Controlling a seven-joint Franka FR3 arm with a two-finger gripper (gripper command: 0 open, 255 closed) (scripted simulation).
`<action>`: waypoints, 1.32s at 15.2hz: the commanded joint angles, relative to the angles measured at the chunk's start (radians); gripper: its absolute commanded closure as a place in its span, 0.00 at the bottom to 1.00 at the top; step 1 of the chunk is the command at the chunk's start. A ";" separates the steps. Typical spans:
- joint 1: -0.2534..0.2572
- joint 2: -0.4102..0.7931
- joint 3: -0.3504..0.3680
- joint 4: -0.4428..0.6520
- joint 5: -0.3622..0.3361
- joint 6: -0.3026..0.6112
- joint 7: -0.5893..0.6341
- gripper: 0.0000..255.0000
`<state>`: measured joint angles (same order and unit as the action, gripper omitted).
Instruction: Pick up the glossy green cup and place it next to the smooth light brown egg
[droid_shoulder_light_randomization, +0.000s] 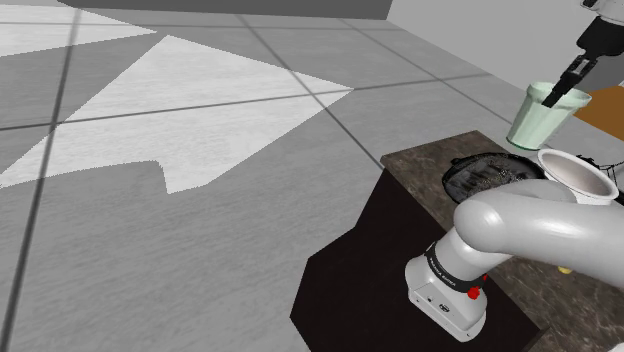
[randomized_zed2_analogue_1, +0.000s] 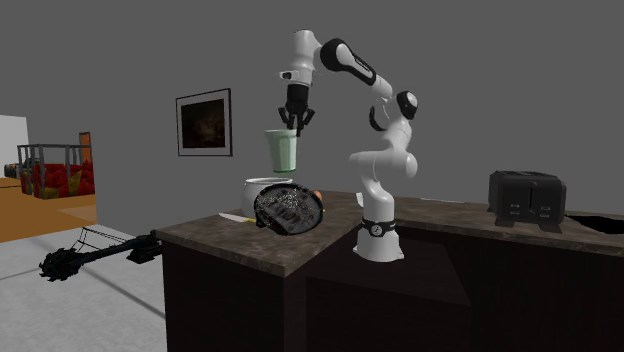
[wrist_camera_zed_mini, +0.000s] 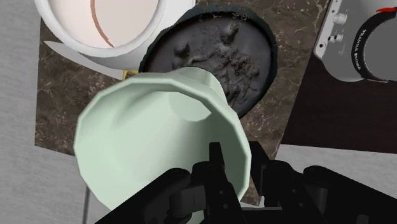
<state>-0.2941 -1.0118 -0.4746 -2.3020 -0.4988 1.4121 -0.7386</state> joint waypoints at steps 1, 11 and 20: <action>-0.020 -0.032 -0.028 0.006 -0.034 -0.023 -0.048 1.00; -0.075 -0.098 -0.198 0.114 -0.205 -0.087 -0.289 1.00; -0.062 -0.090 -0.364 0.297 -0.346 -0.112 -0.513 1.00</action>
<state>-0.3554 -1.1007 -0.8247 -2.0250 -0.8304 1.3053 -1.2254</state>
